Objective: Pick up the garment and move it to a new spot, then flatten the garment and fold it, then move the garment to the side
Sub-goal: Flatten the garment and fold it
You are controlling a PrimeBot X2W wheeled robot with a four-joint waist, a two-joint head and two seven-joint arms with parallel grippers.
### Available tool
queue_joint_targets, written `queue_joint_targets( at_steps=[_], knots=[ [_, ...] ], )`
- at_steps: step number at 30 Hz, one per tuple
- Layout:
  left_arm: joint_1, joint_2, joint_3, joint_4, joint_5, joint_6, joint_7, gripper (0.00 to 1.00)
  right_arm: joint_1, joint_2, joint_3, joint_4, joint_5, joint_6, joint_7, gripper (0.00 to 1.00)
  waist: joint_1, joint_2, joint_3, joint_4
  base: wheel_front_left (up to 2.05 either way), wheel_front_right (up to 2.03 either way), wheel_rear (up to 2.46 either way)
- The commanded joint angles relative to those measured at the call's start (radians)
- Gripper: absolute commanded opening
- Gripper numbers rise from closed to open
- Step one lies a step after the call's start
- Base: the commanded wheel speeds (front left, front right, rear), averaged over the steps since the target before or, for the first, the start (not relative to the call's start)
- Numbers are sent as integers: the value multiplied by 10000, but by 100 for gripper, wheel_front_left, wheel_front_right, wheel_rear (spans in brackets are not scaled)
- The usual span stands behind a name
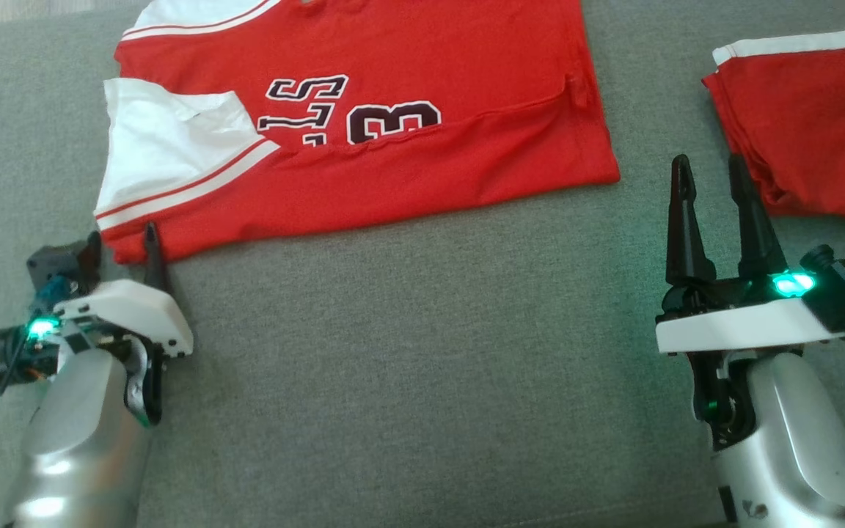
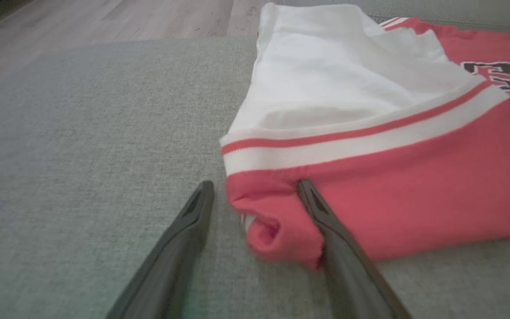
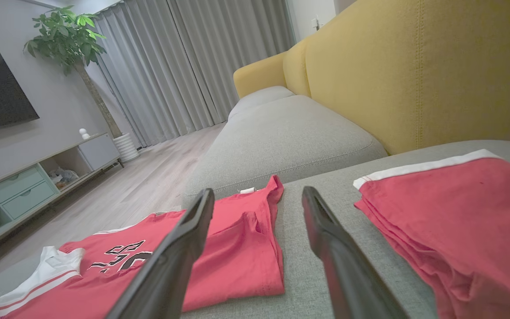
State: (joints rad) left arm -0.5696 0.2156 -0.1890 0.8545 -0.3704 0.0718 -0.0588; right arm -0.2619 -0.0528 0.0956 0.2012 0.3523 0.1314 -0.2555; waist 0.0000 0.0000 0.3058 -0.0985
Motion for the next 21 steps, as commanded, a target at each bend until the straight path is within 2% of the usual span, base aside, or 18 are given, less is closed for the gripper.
queue_joint_targets(
  at_steps=[1, 2, 3, 4, 12, 16, 21],
  knots=[
    [-21, 348, 192, 125, -35, 63, 249, 100, -226, 26, 214, -369, 72, -7, -62, 100, 0, 0, -4, 6, 0, 0, 0],
    [-32, 325, 173, 208, -59, 50, 340, 97, -222, 26, 206, -361, 79, -7, -62, 100, 0, 0, -19, 21, 0, 0, 0],
    [-40, 304, 146, 273, -72, 37, 408, 45, -218, 26, 208, -337, 83, -7, -62, 100, 0, 0, -47, 44, 0, 0, 0],
    [-46, 288, 109, 305, -69, 17, 426, 1, -216, 26, 231, -293, 67, -7, -62, 100, 0, 0, -87, 72, 0, 0, 0],
    [-188, 286, 125, -557, 52, 167, -1163, 0, -730, 26, 167, 1178, -227, -7, 122, 100, 0, 0, -494, 414, 0, 0, 0],
    [-376, 358, 19, -1370, 209, 128, -1584, 0, -1469, 26, -112, 2219, -571, -7, 915, 100, 0, 0, -501, 602, 0, 0, 0],
    [-489, 457, -357, -2211, 519, 30, -1602, 0, -2436, 26, -427, 3772, -723, -7, 2123, 100, 0, 0, -389, 792, 0, 0, 0]
  ],
)
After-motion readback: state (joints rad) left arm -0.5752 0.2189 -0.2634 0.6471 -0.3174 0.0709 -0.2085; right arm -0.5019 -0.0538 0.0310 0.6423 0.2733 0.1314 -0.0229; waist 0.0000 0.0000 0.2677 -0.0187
